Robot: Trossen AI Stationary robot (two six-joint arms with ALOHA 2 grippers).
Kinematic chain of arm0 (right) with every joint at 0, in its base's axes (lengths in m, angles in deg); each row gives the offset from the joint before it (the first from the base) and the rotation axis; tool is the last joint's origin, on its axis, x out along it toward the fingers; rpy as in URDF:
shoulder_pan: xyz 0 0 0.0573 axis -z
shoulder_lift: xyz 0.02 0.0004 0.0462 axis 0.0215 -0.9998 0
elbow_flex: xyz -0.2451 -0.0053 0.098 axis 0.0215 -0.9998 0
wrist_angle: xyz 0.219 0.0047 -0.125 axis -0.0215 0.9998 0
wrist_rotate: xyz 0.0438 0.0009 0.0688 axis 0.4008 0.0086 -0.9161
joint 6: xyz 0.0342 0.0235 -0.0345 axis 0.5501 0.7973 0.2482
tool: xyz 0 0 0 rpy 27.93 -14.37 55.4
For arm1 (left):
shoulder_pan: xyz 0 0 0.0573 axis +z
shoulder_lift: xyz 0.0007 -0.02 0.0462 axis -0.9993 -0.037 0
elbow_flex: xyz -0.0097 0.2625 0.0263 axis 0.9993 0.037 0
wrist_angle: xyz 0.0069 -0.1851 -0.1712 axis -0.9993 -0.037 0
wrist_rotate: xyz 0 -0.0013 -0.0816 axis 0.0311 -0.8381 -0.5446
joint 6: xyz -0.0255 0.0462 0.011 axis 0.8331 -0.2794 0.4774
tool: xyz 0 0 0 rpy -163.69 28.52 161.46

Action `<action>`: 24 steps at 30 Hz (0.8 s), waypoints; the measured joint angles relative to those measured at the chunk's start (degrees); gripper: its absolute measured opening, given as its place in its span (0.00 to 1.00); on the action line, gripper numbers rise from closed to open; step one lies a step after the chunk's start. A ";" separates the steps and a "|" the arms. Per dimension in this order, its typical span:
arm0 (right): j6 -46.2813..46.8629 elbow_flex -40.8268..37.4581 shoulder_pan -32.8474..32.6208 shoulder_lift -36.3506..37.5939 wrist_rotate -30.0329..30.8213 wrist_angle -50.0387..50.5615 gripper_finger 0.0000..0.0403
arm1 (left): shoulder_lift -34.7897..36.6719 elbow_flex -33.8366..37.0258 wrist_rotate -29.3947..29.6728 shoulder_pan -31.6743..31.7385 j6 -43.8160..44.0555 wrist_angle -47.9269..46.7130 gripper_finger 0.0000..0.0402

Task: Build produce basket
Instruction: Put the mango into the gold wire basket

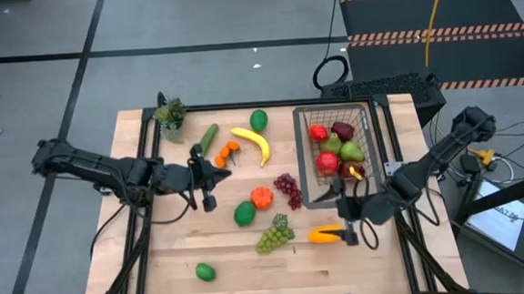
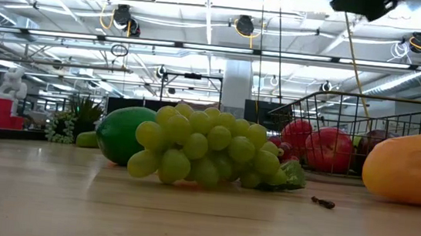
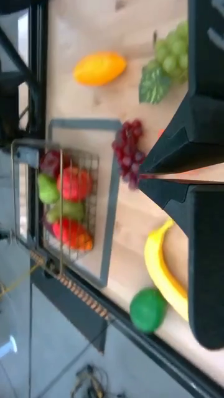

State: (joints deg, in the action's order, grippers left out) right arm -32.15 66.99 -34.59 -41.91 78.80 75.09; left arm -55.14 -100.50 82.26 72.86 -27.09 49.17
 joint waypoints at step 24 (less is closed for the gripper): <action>21.55 0.04 -9.33 -12.74 -3.94 13.22 0.97 | -13.09 -0.04 0.01 -5.33 4.35 14.72 0.06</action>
State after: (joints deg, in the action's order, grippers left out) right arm -10.60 67.04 -43.92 -54.65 74.86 88.31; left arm -68.22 -100.54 82.27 67.53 -22.74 63.89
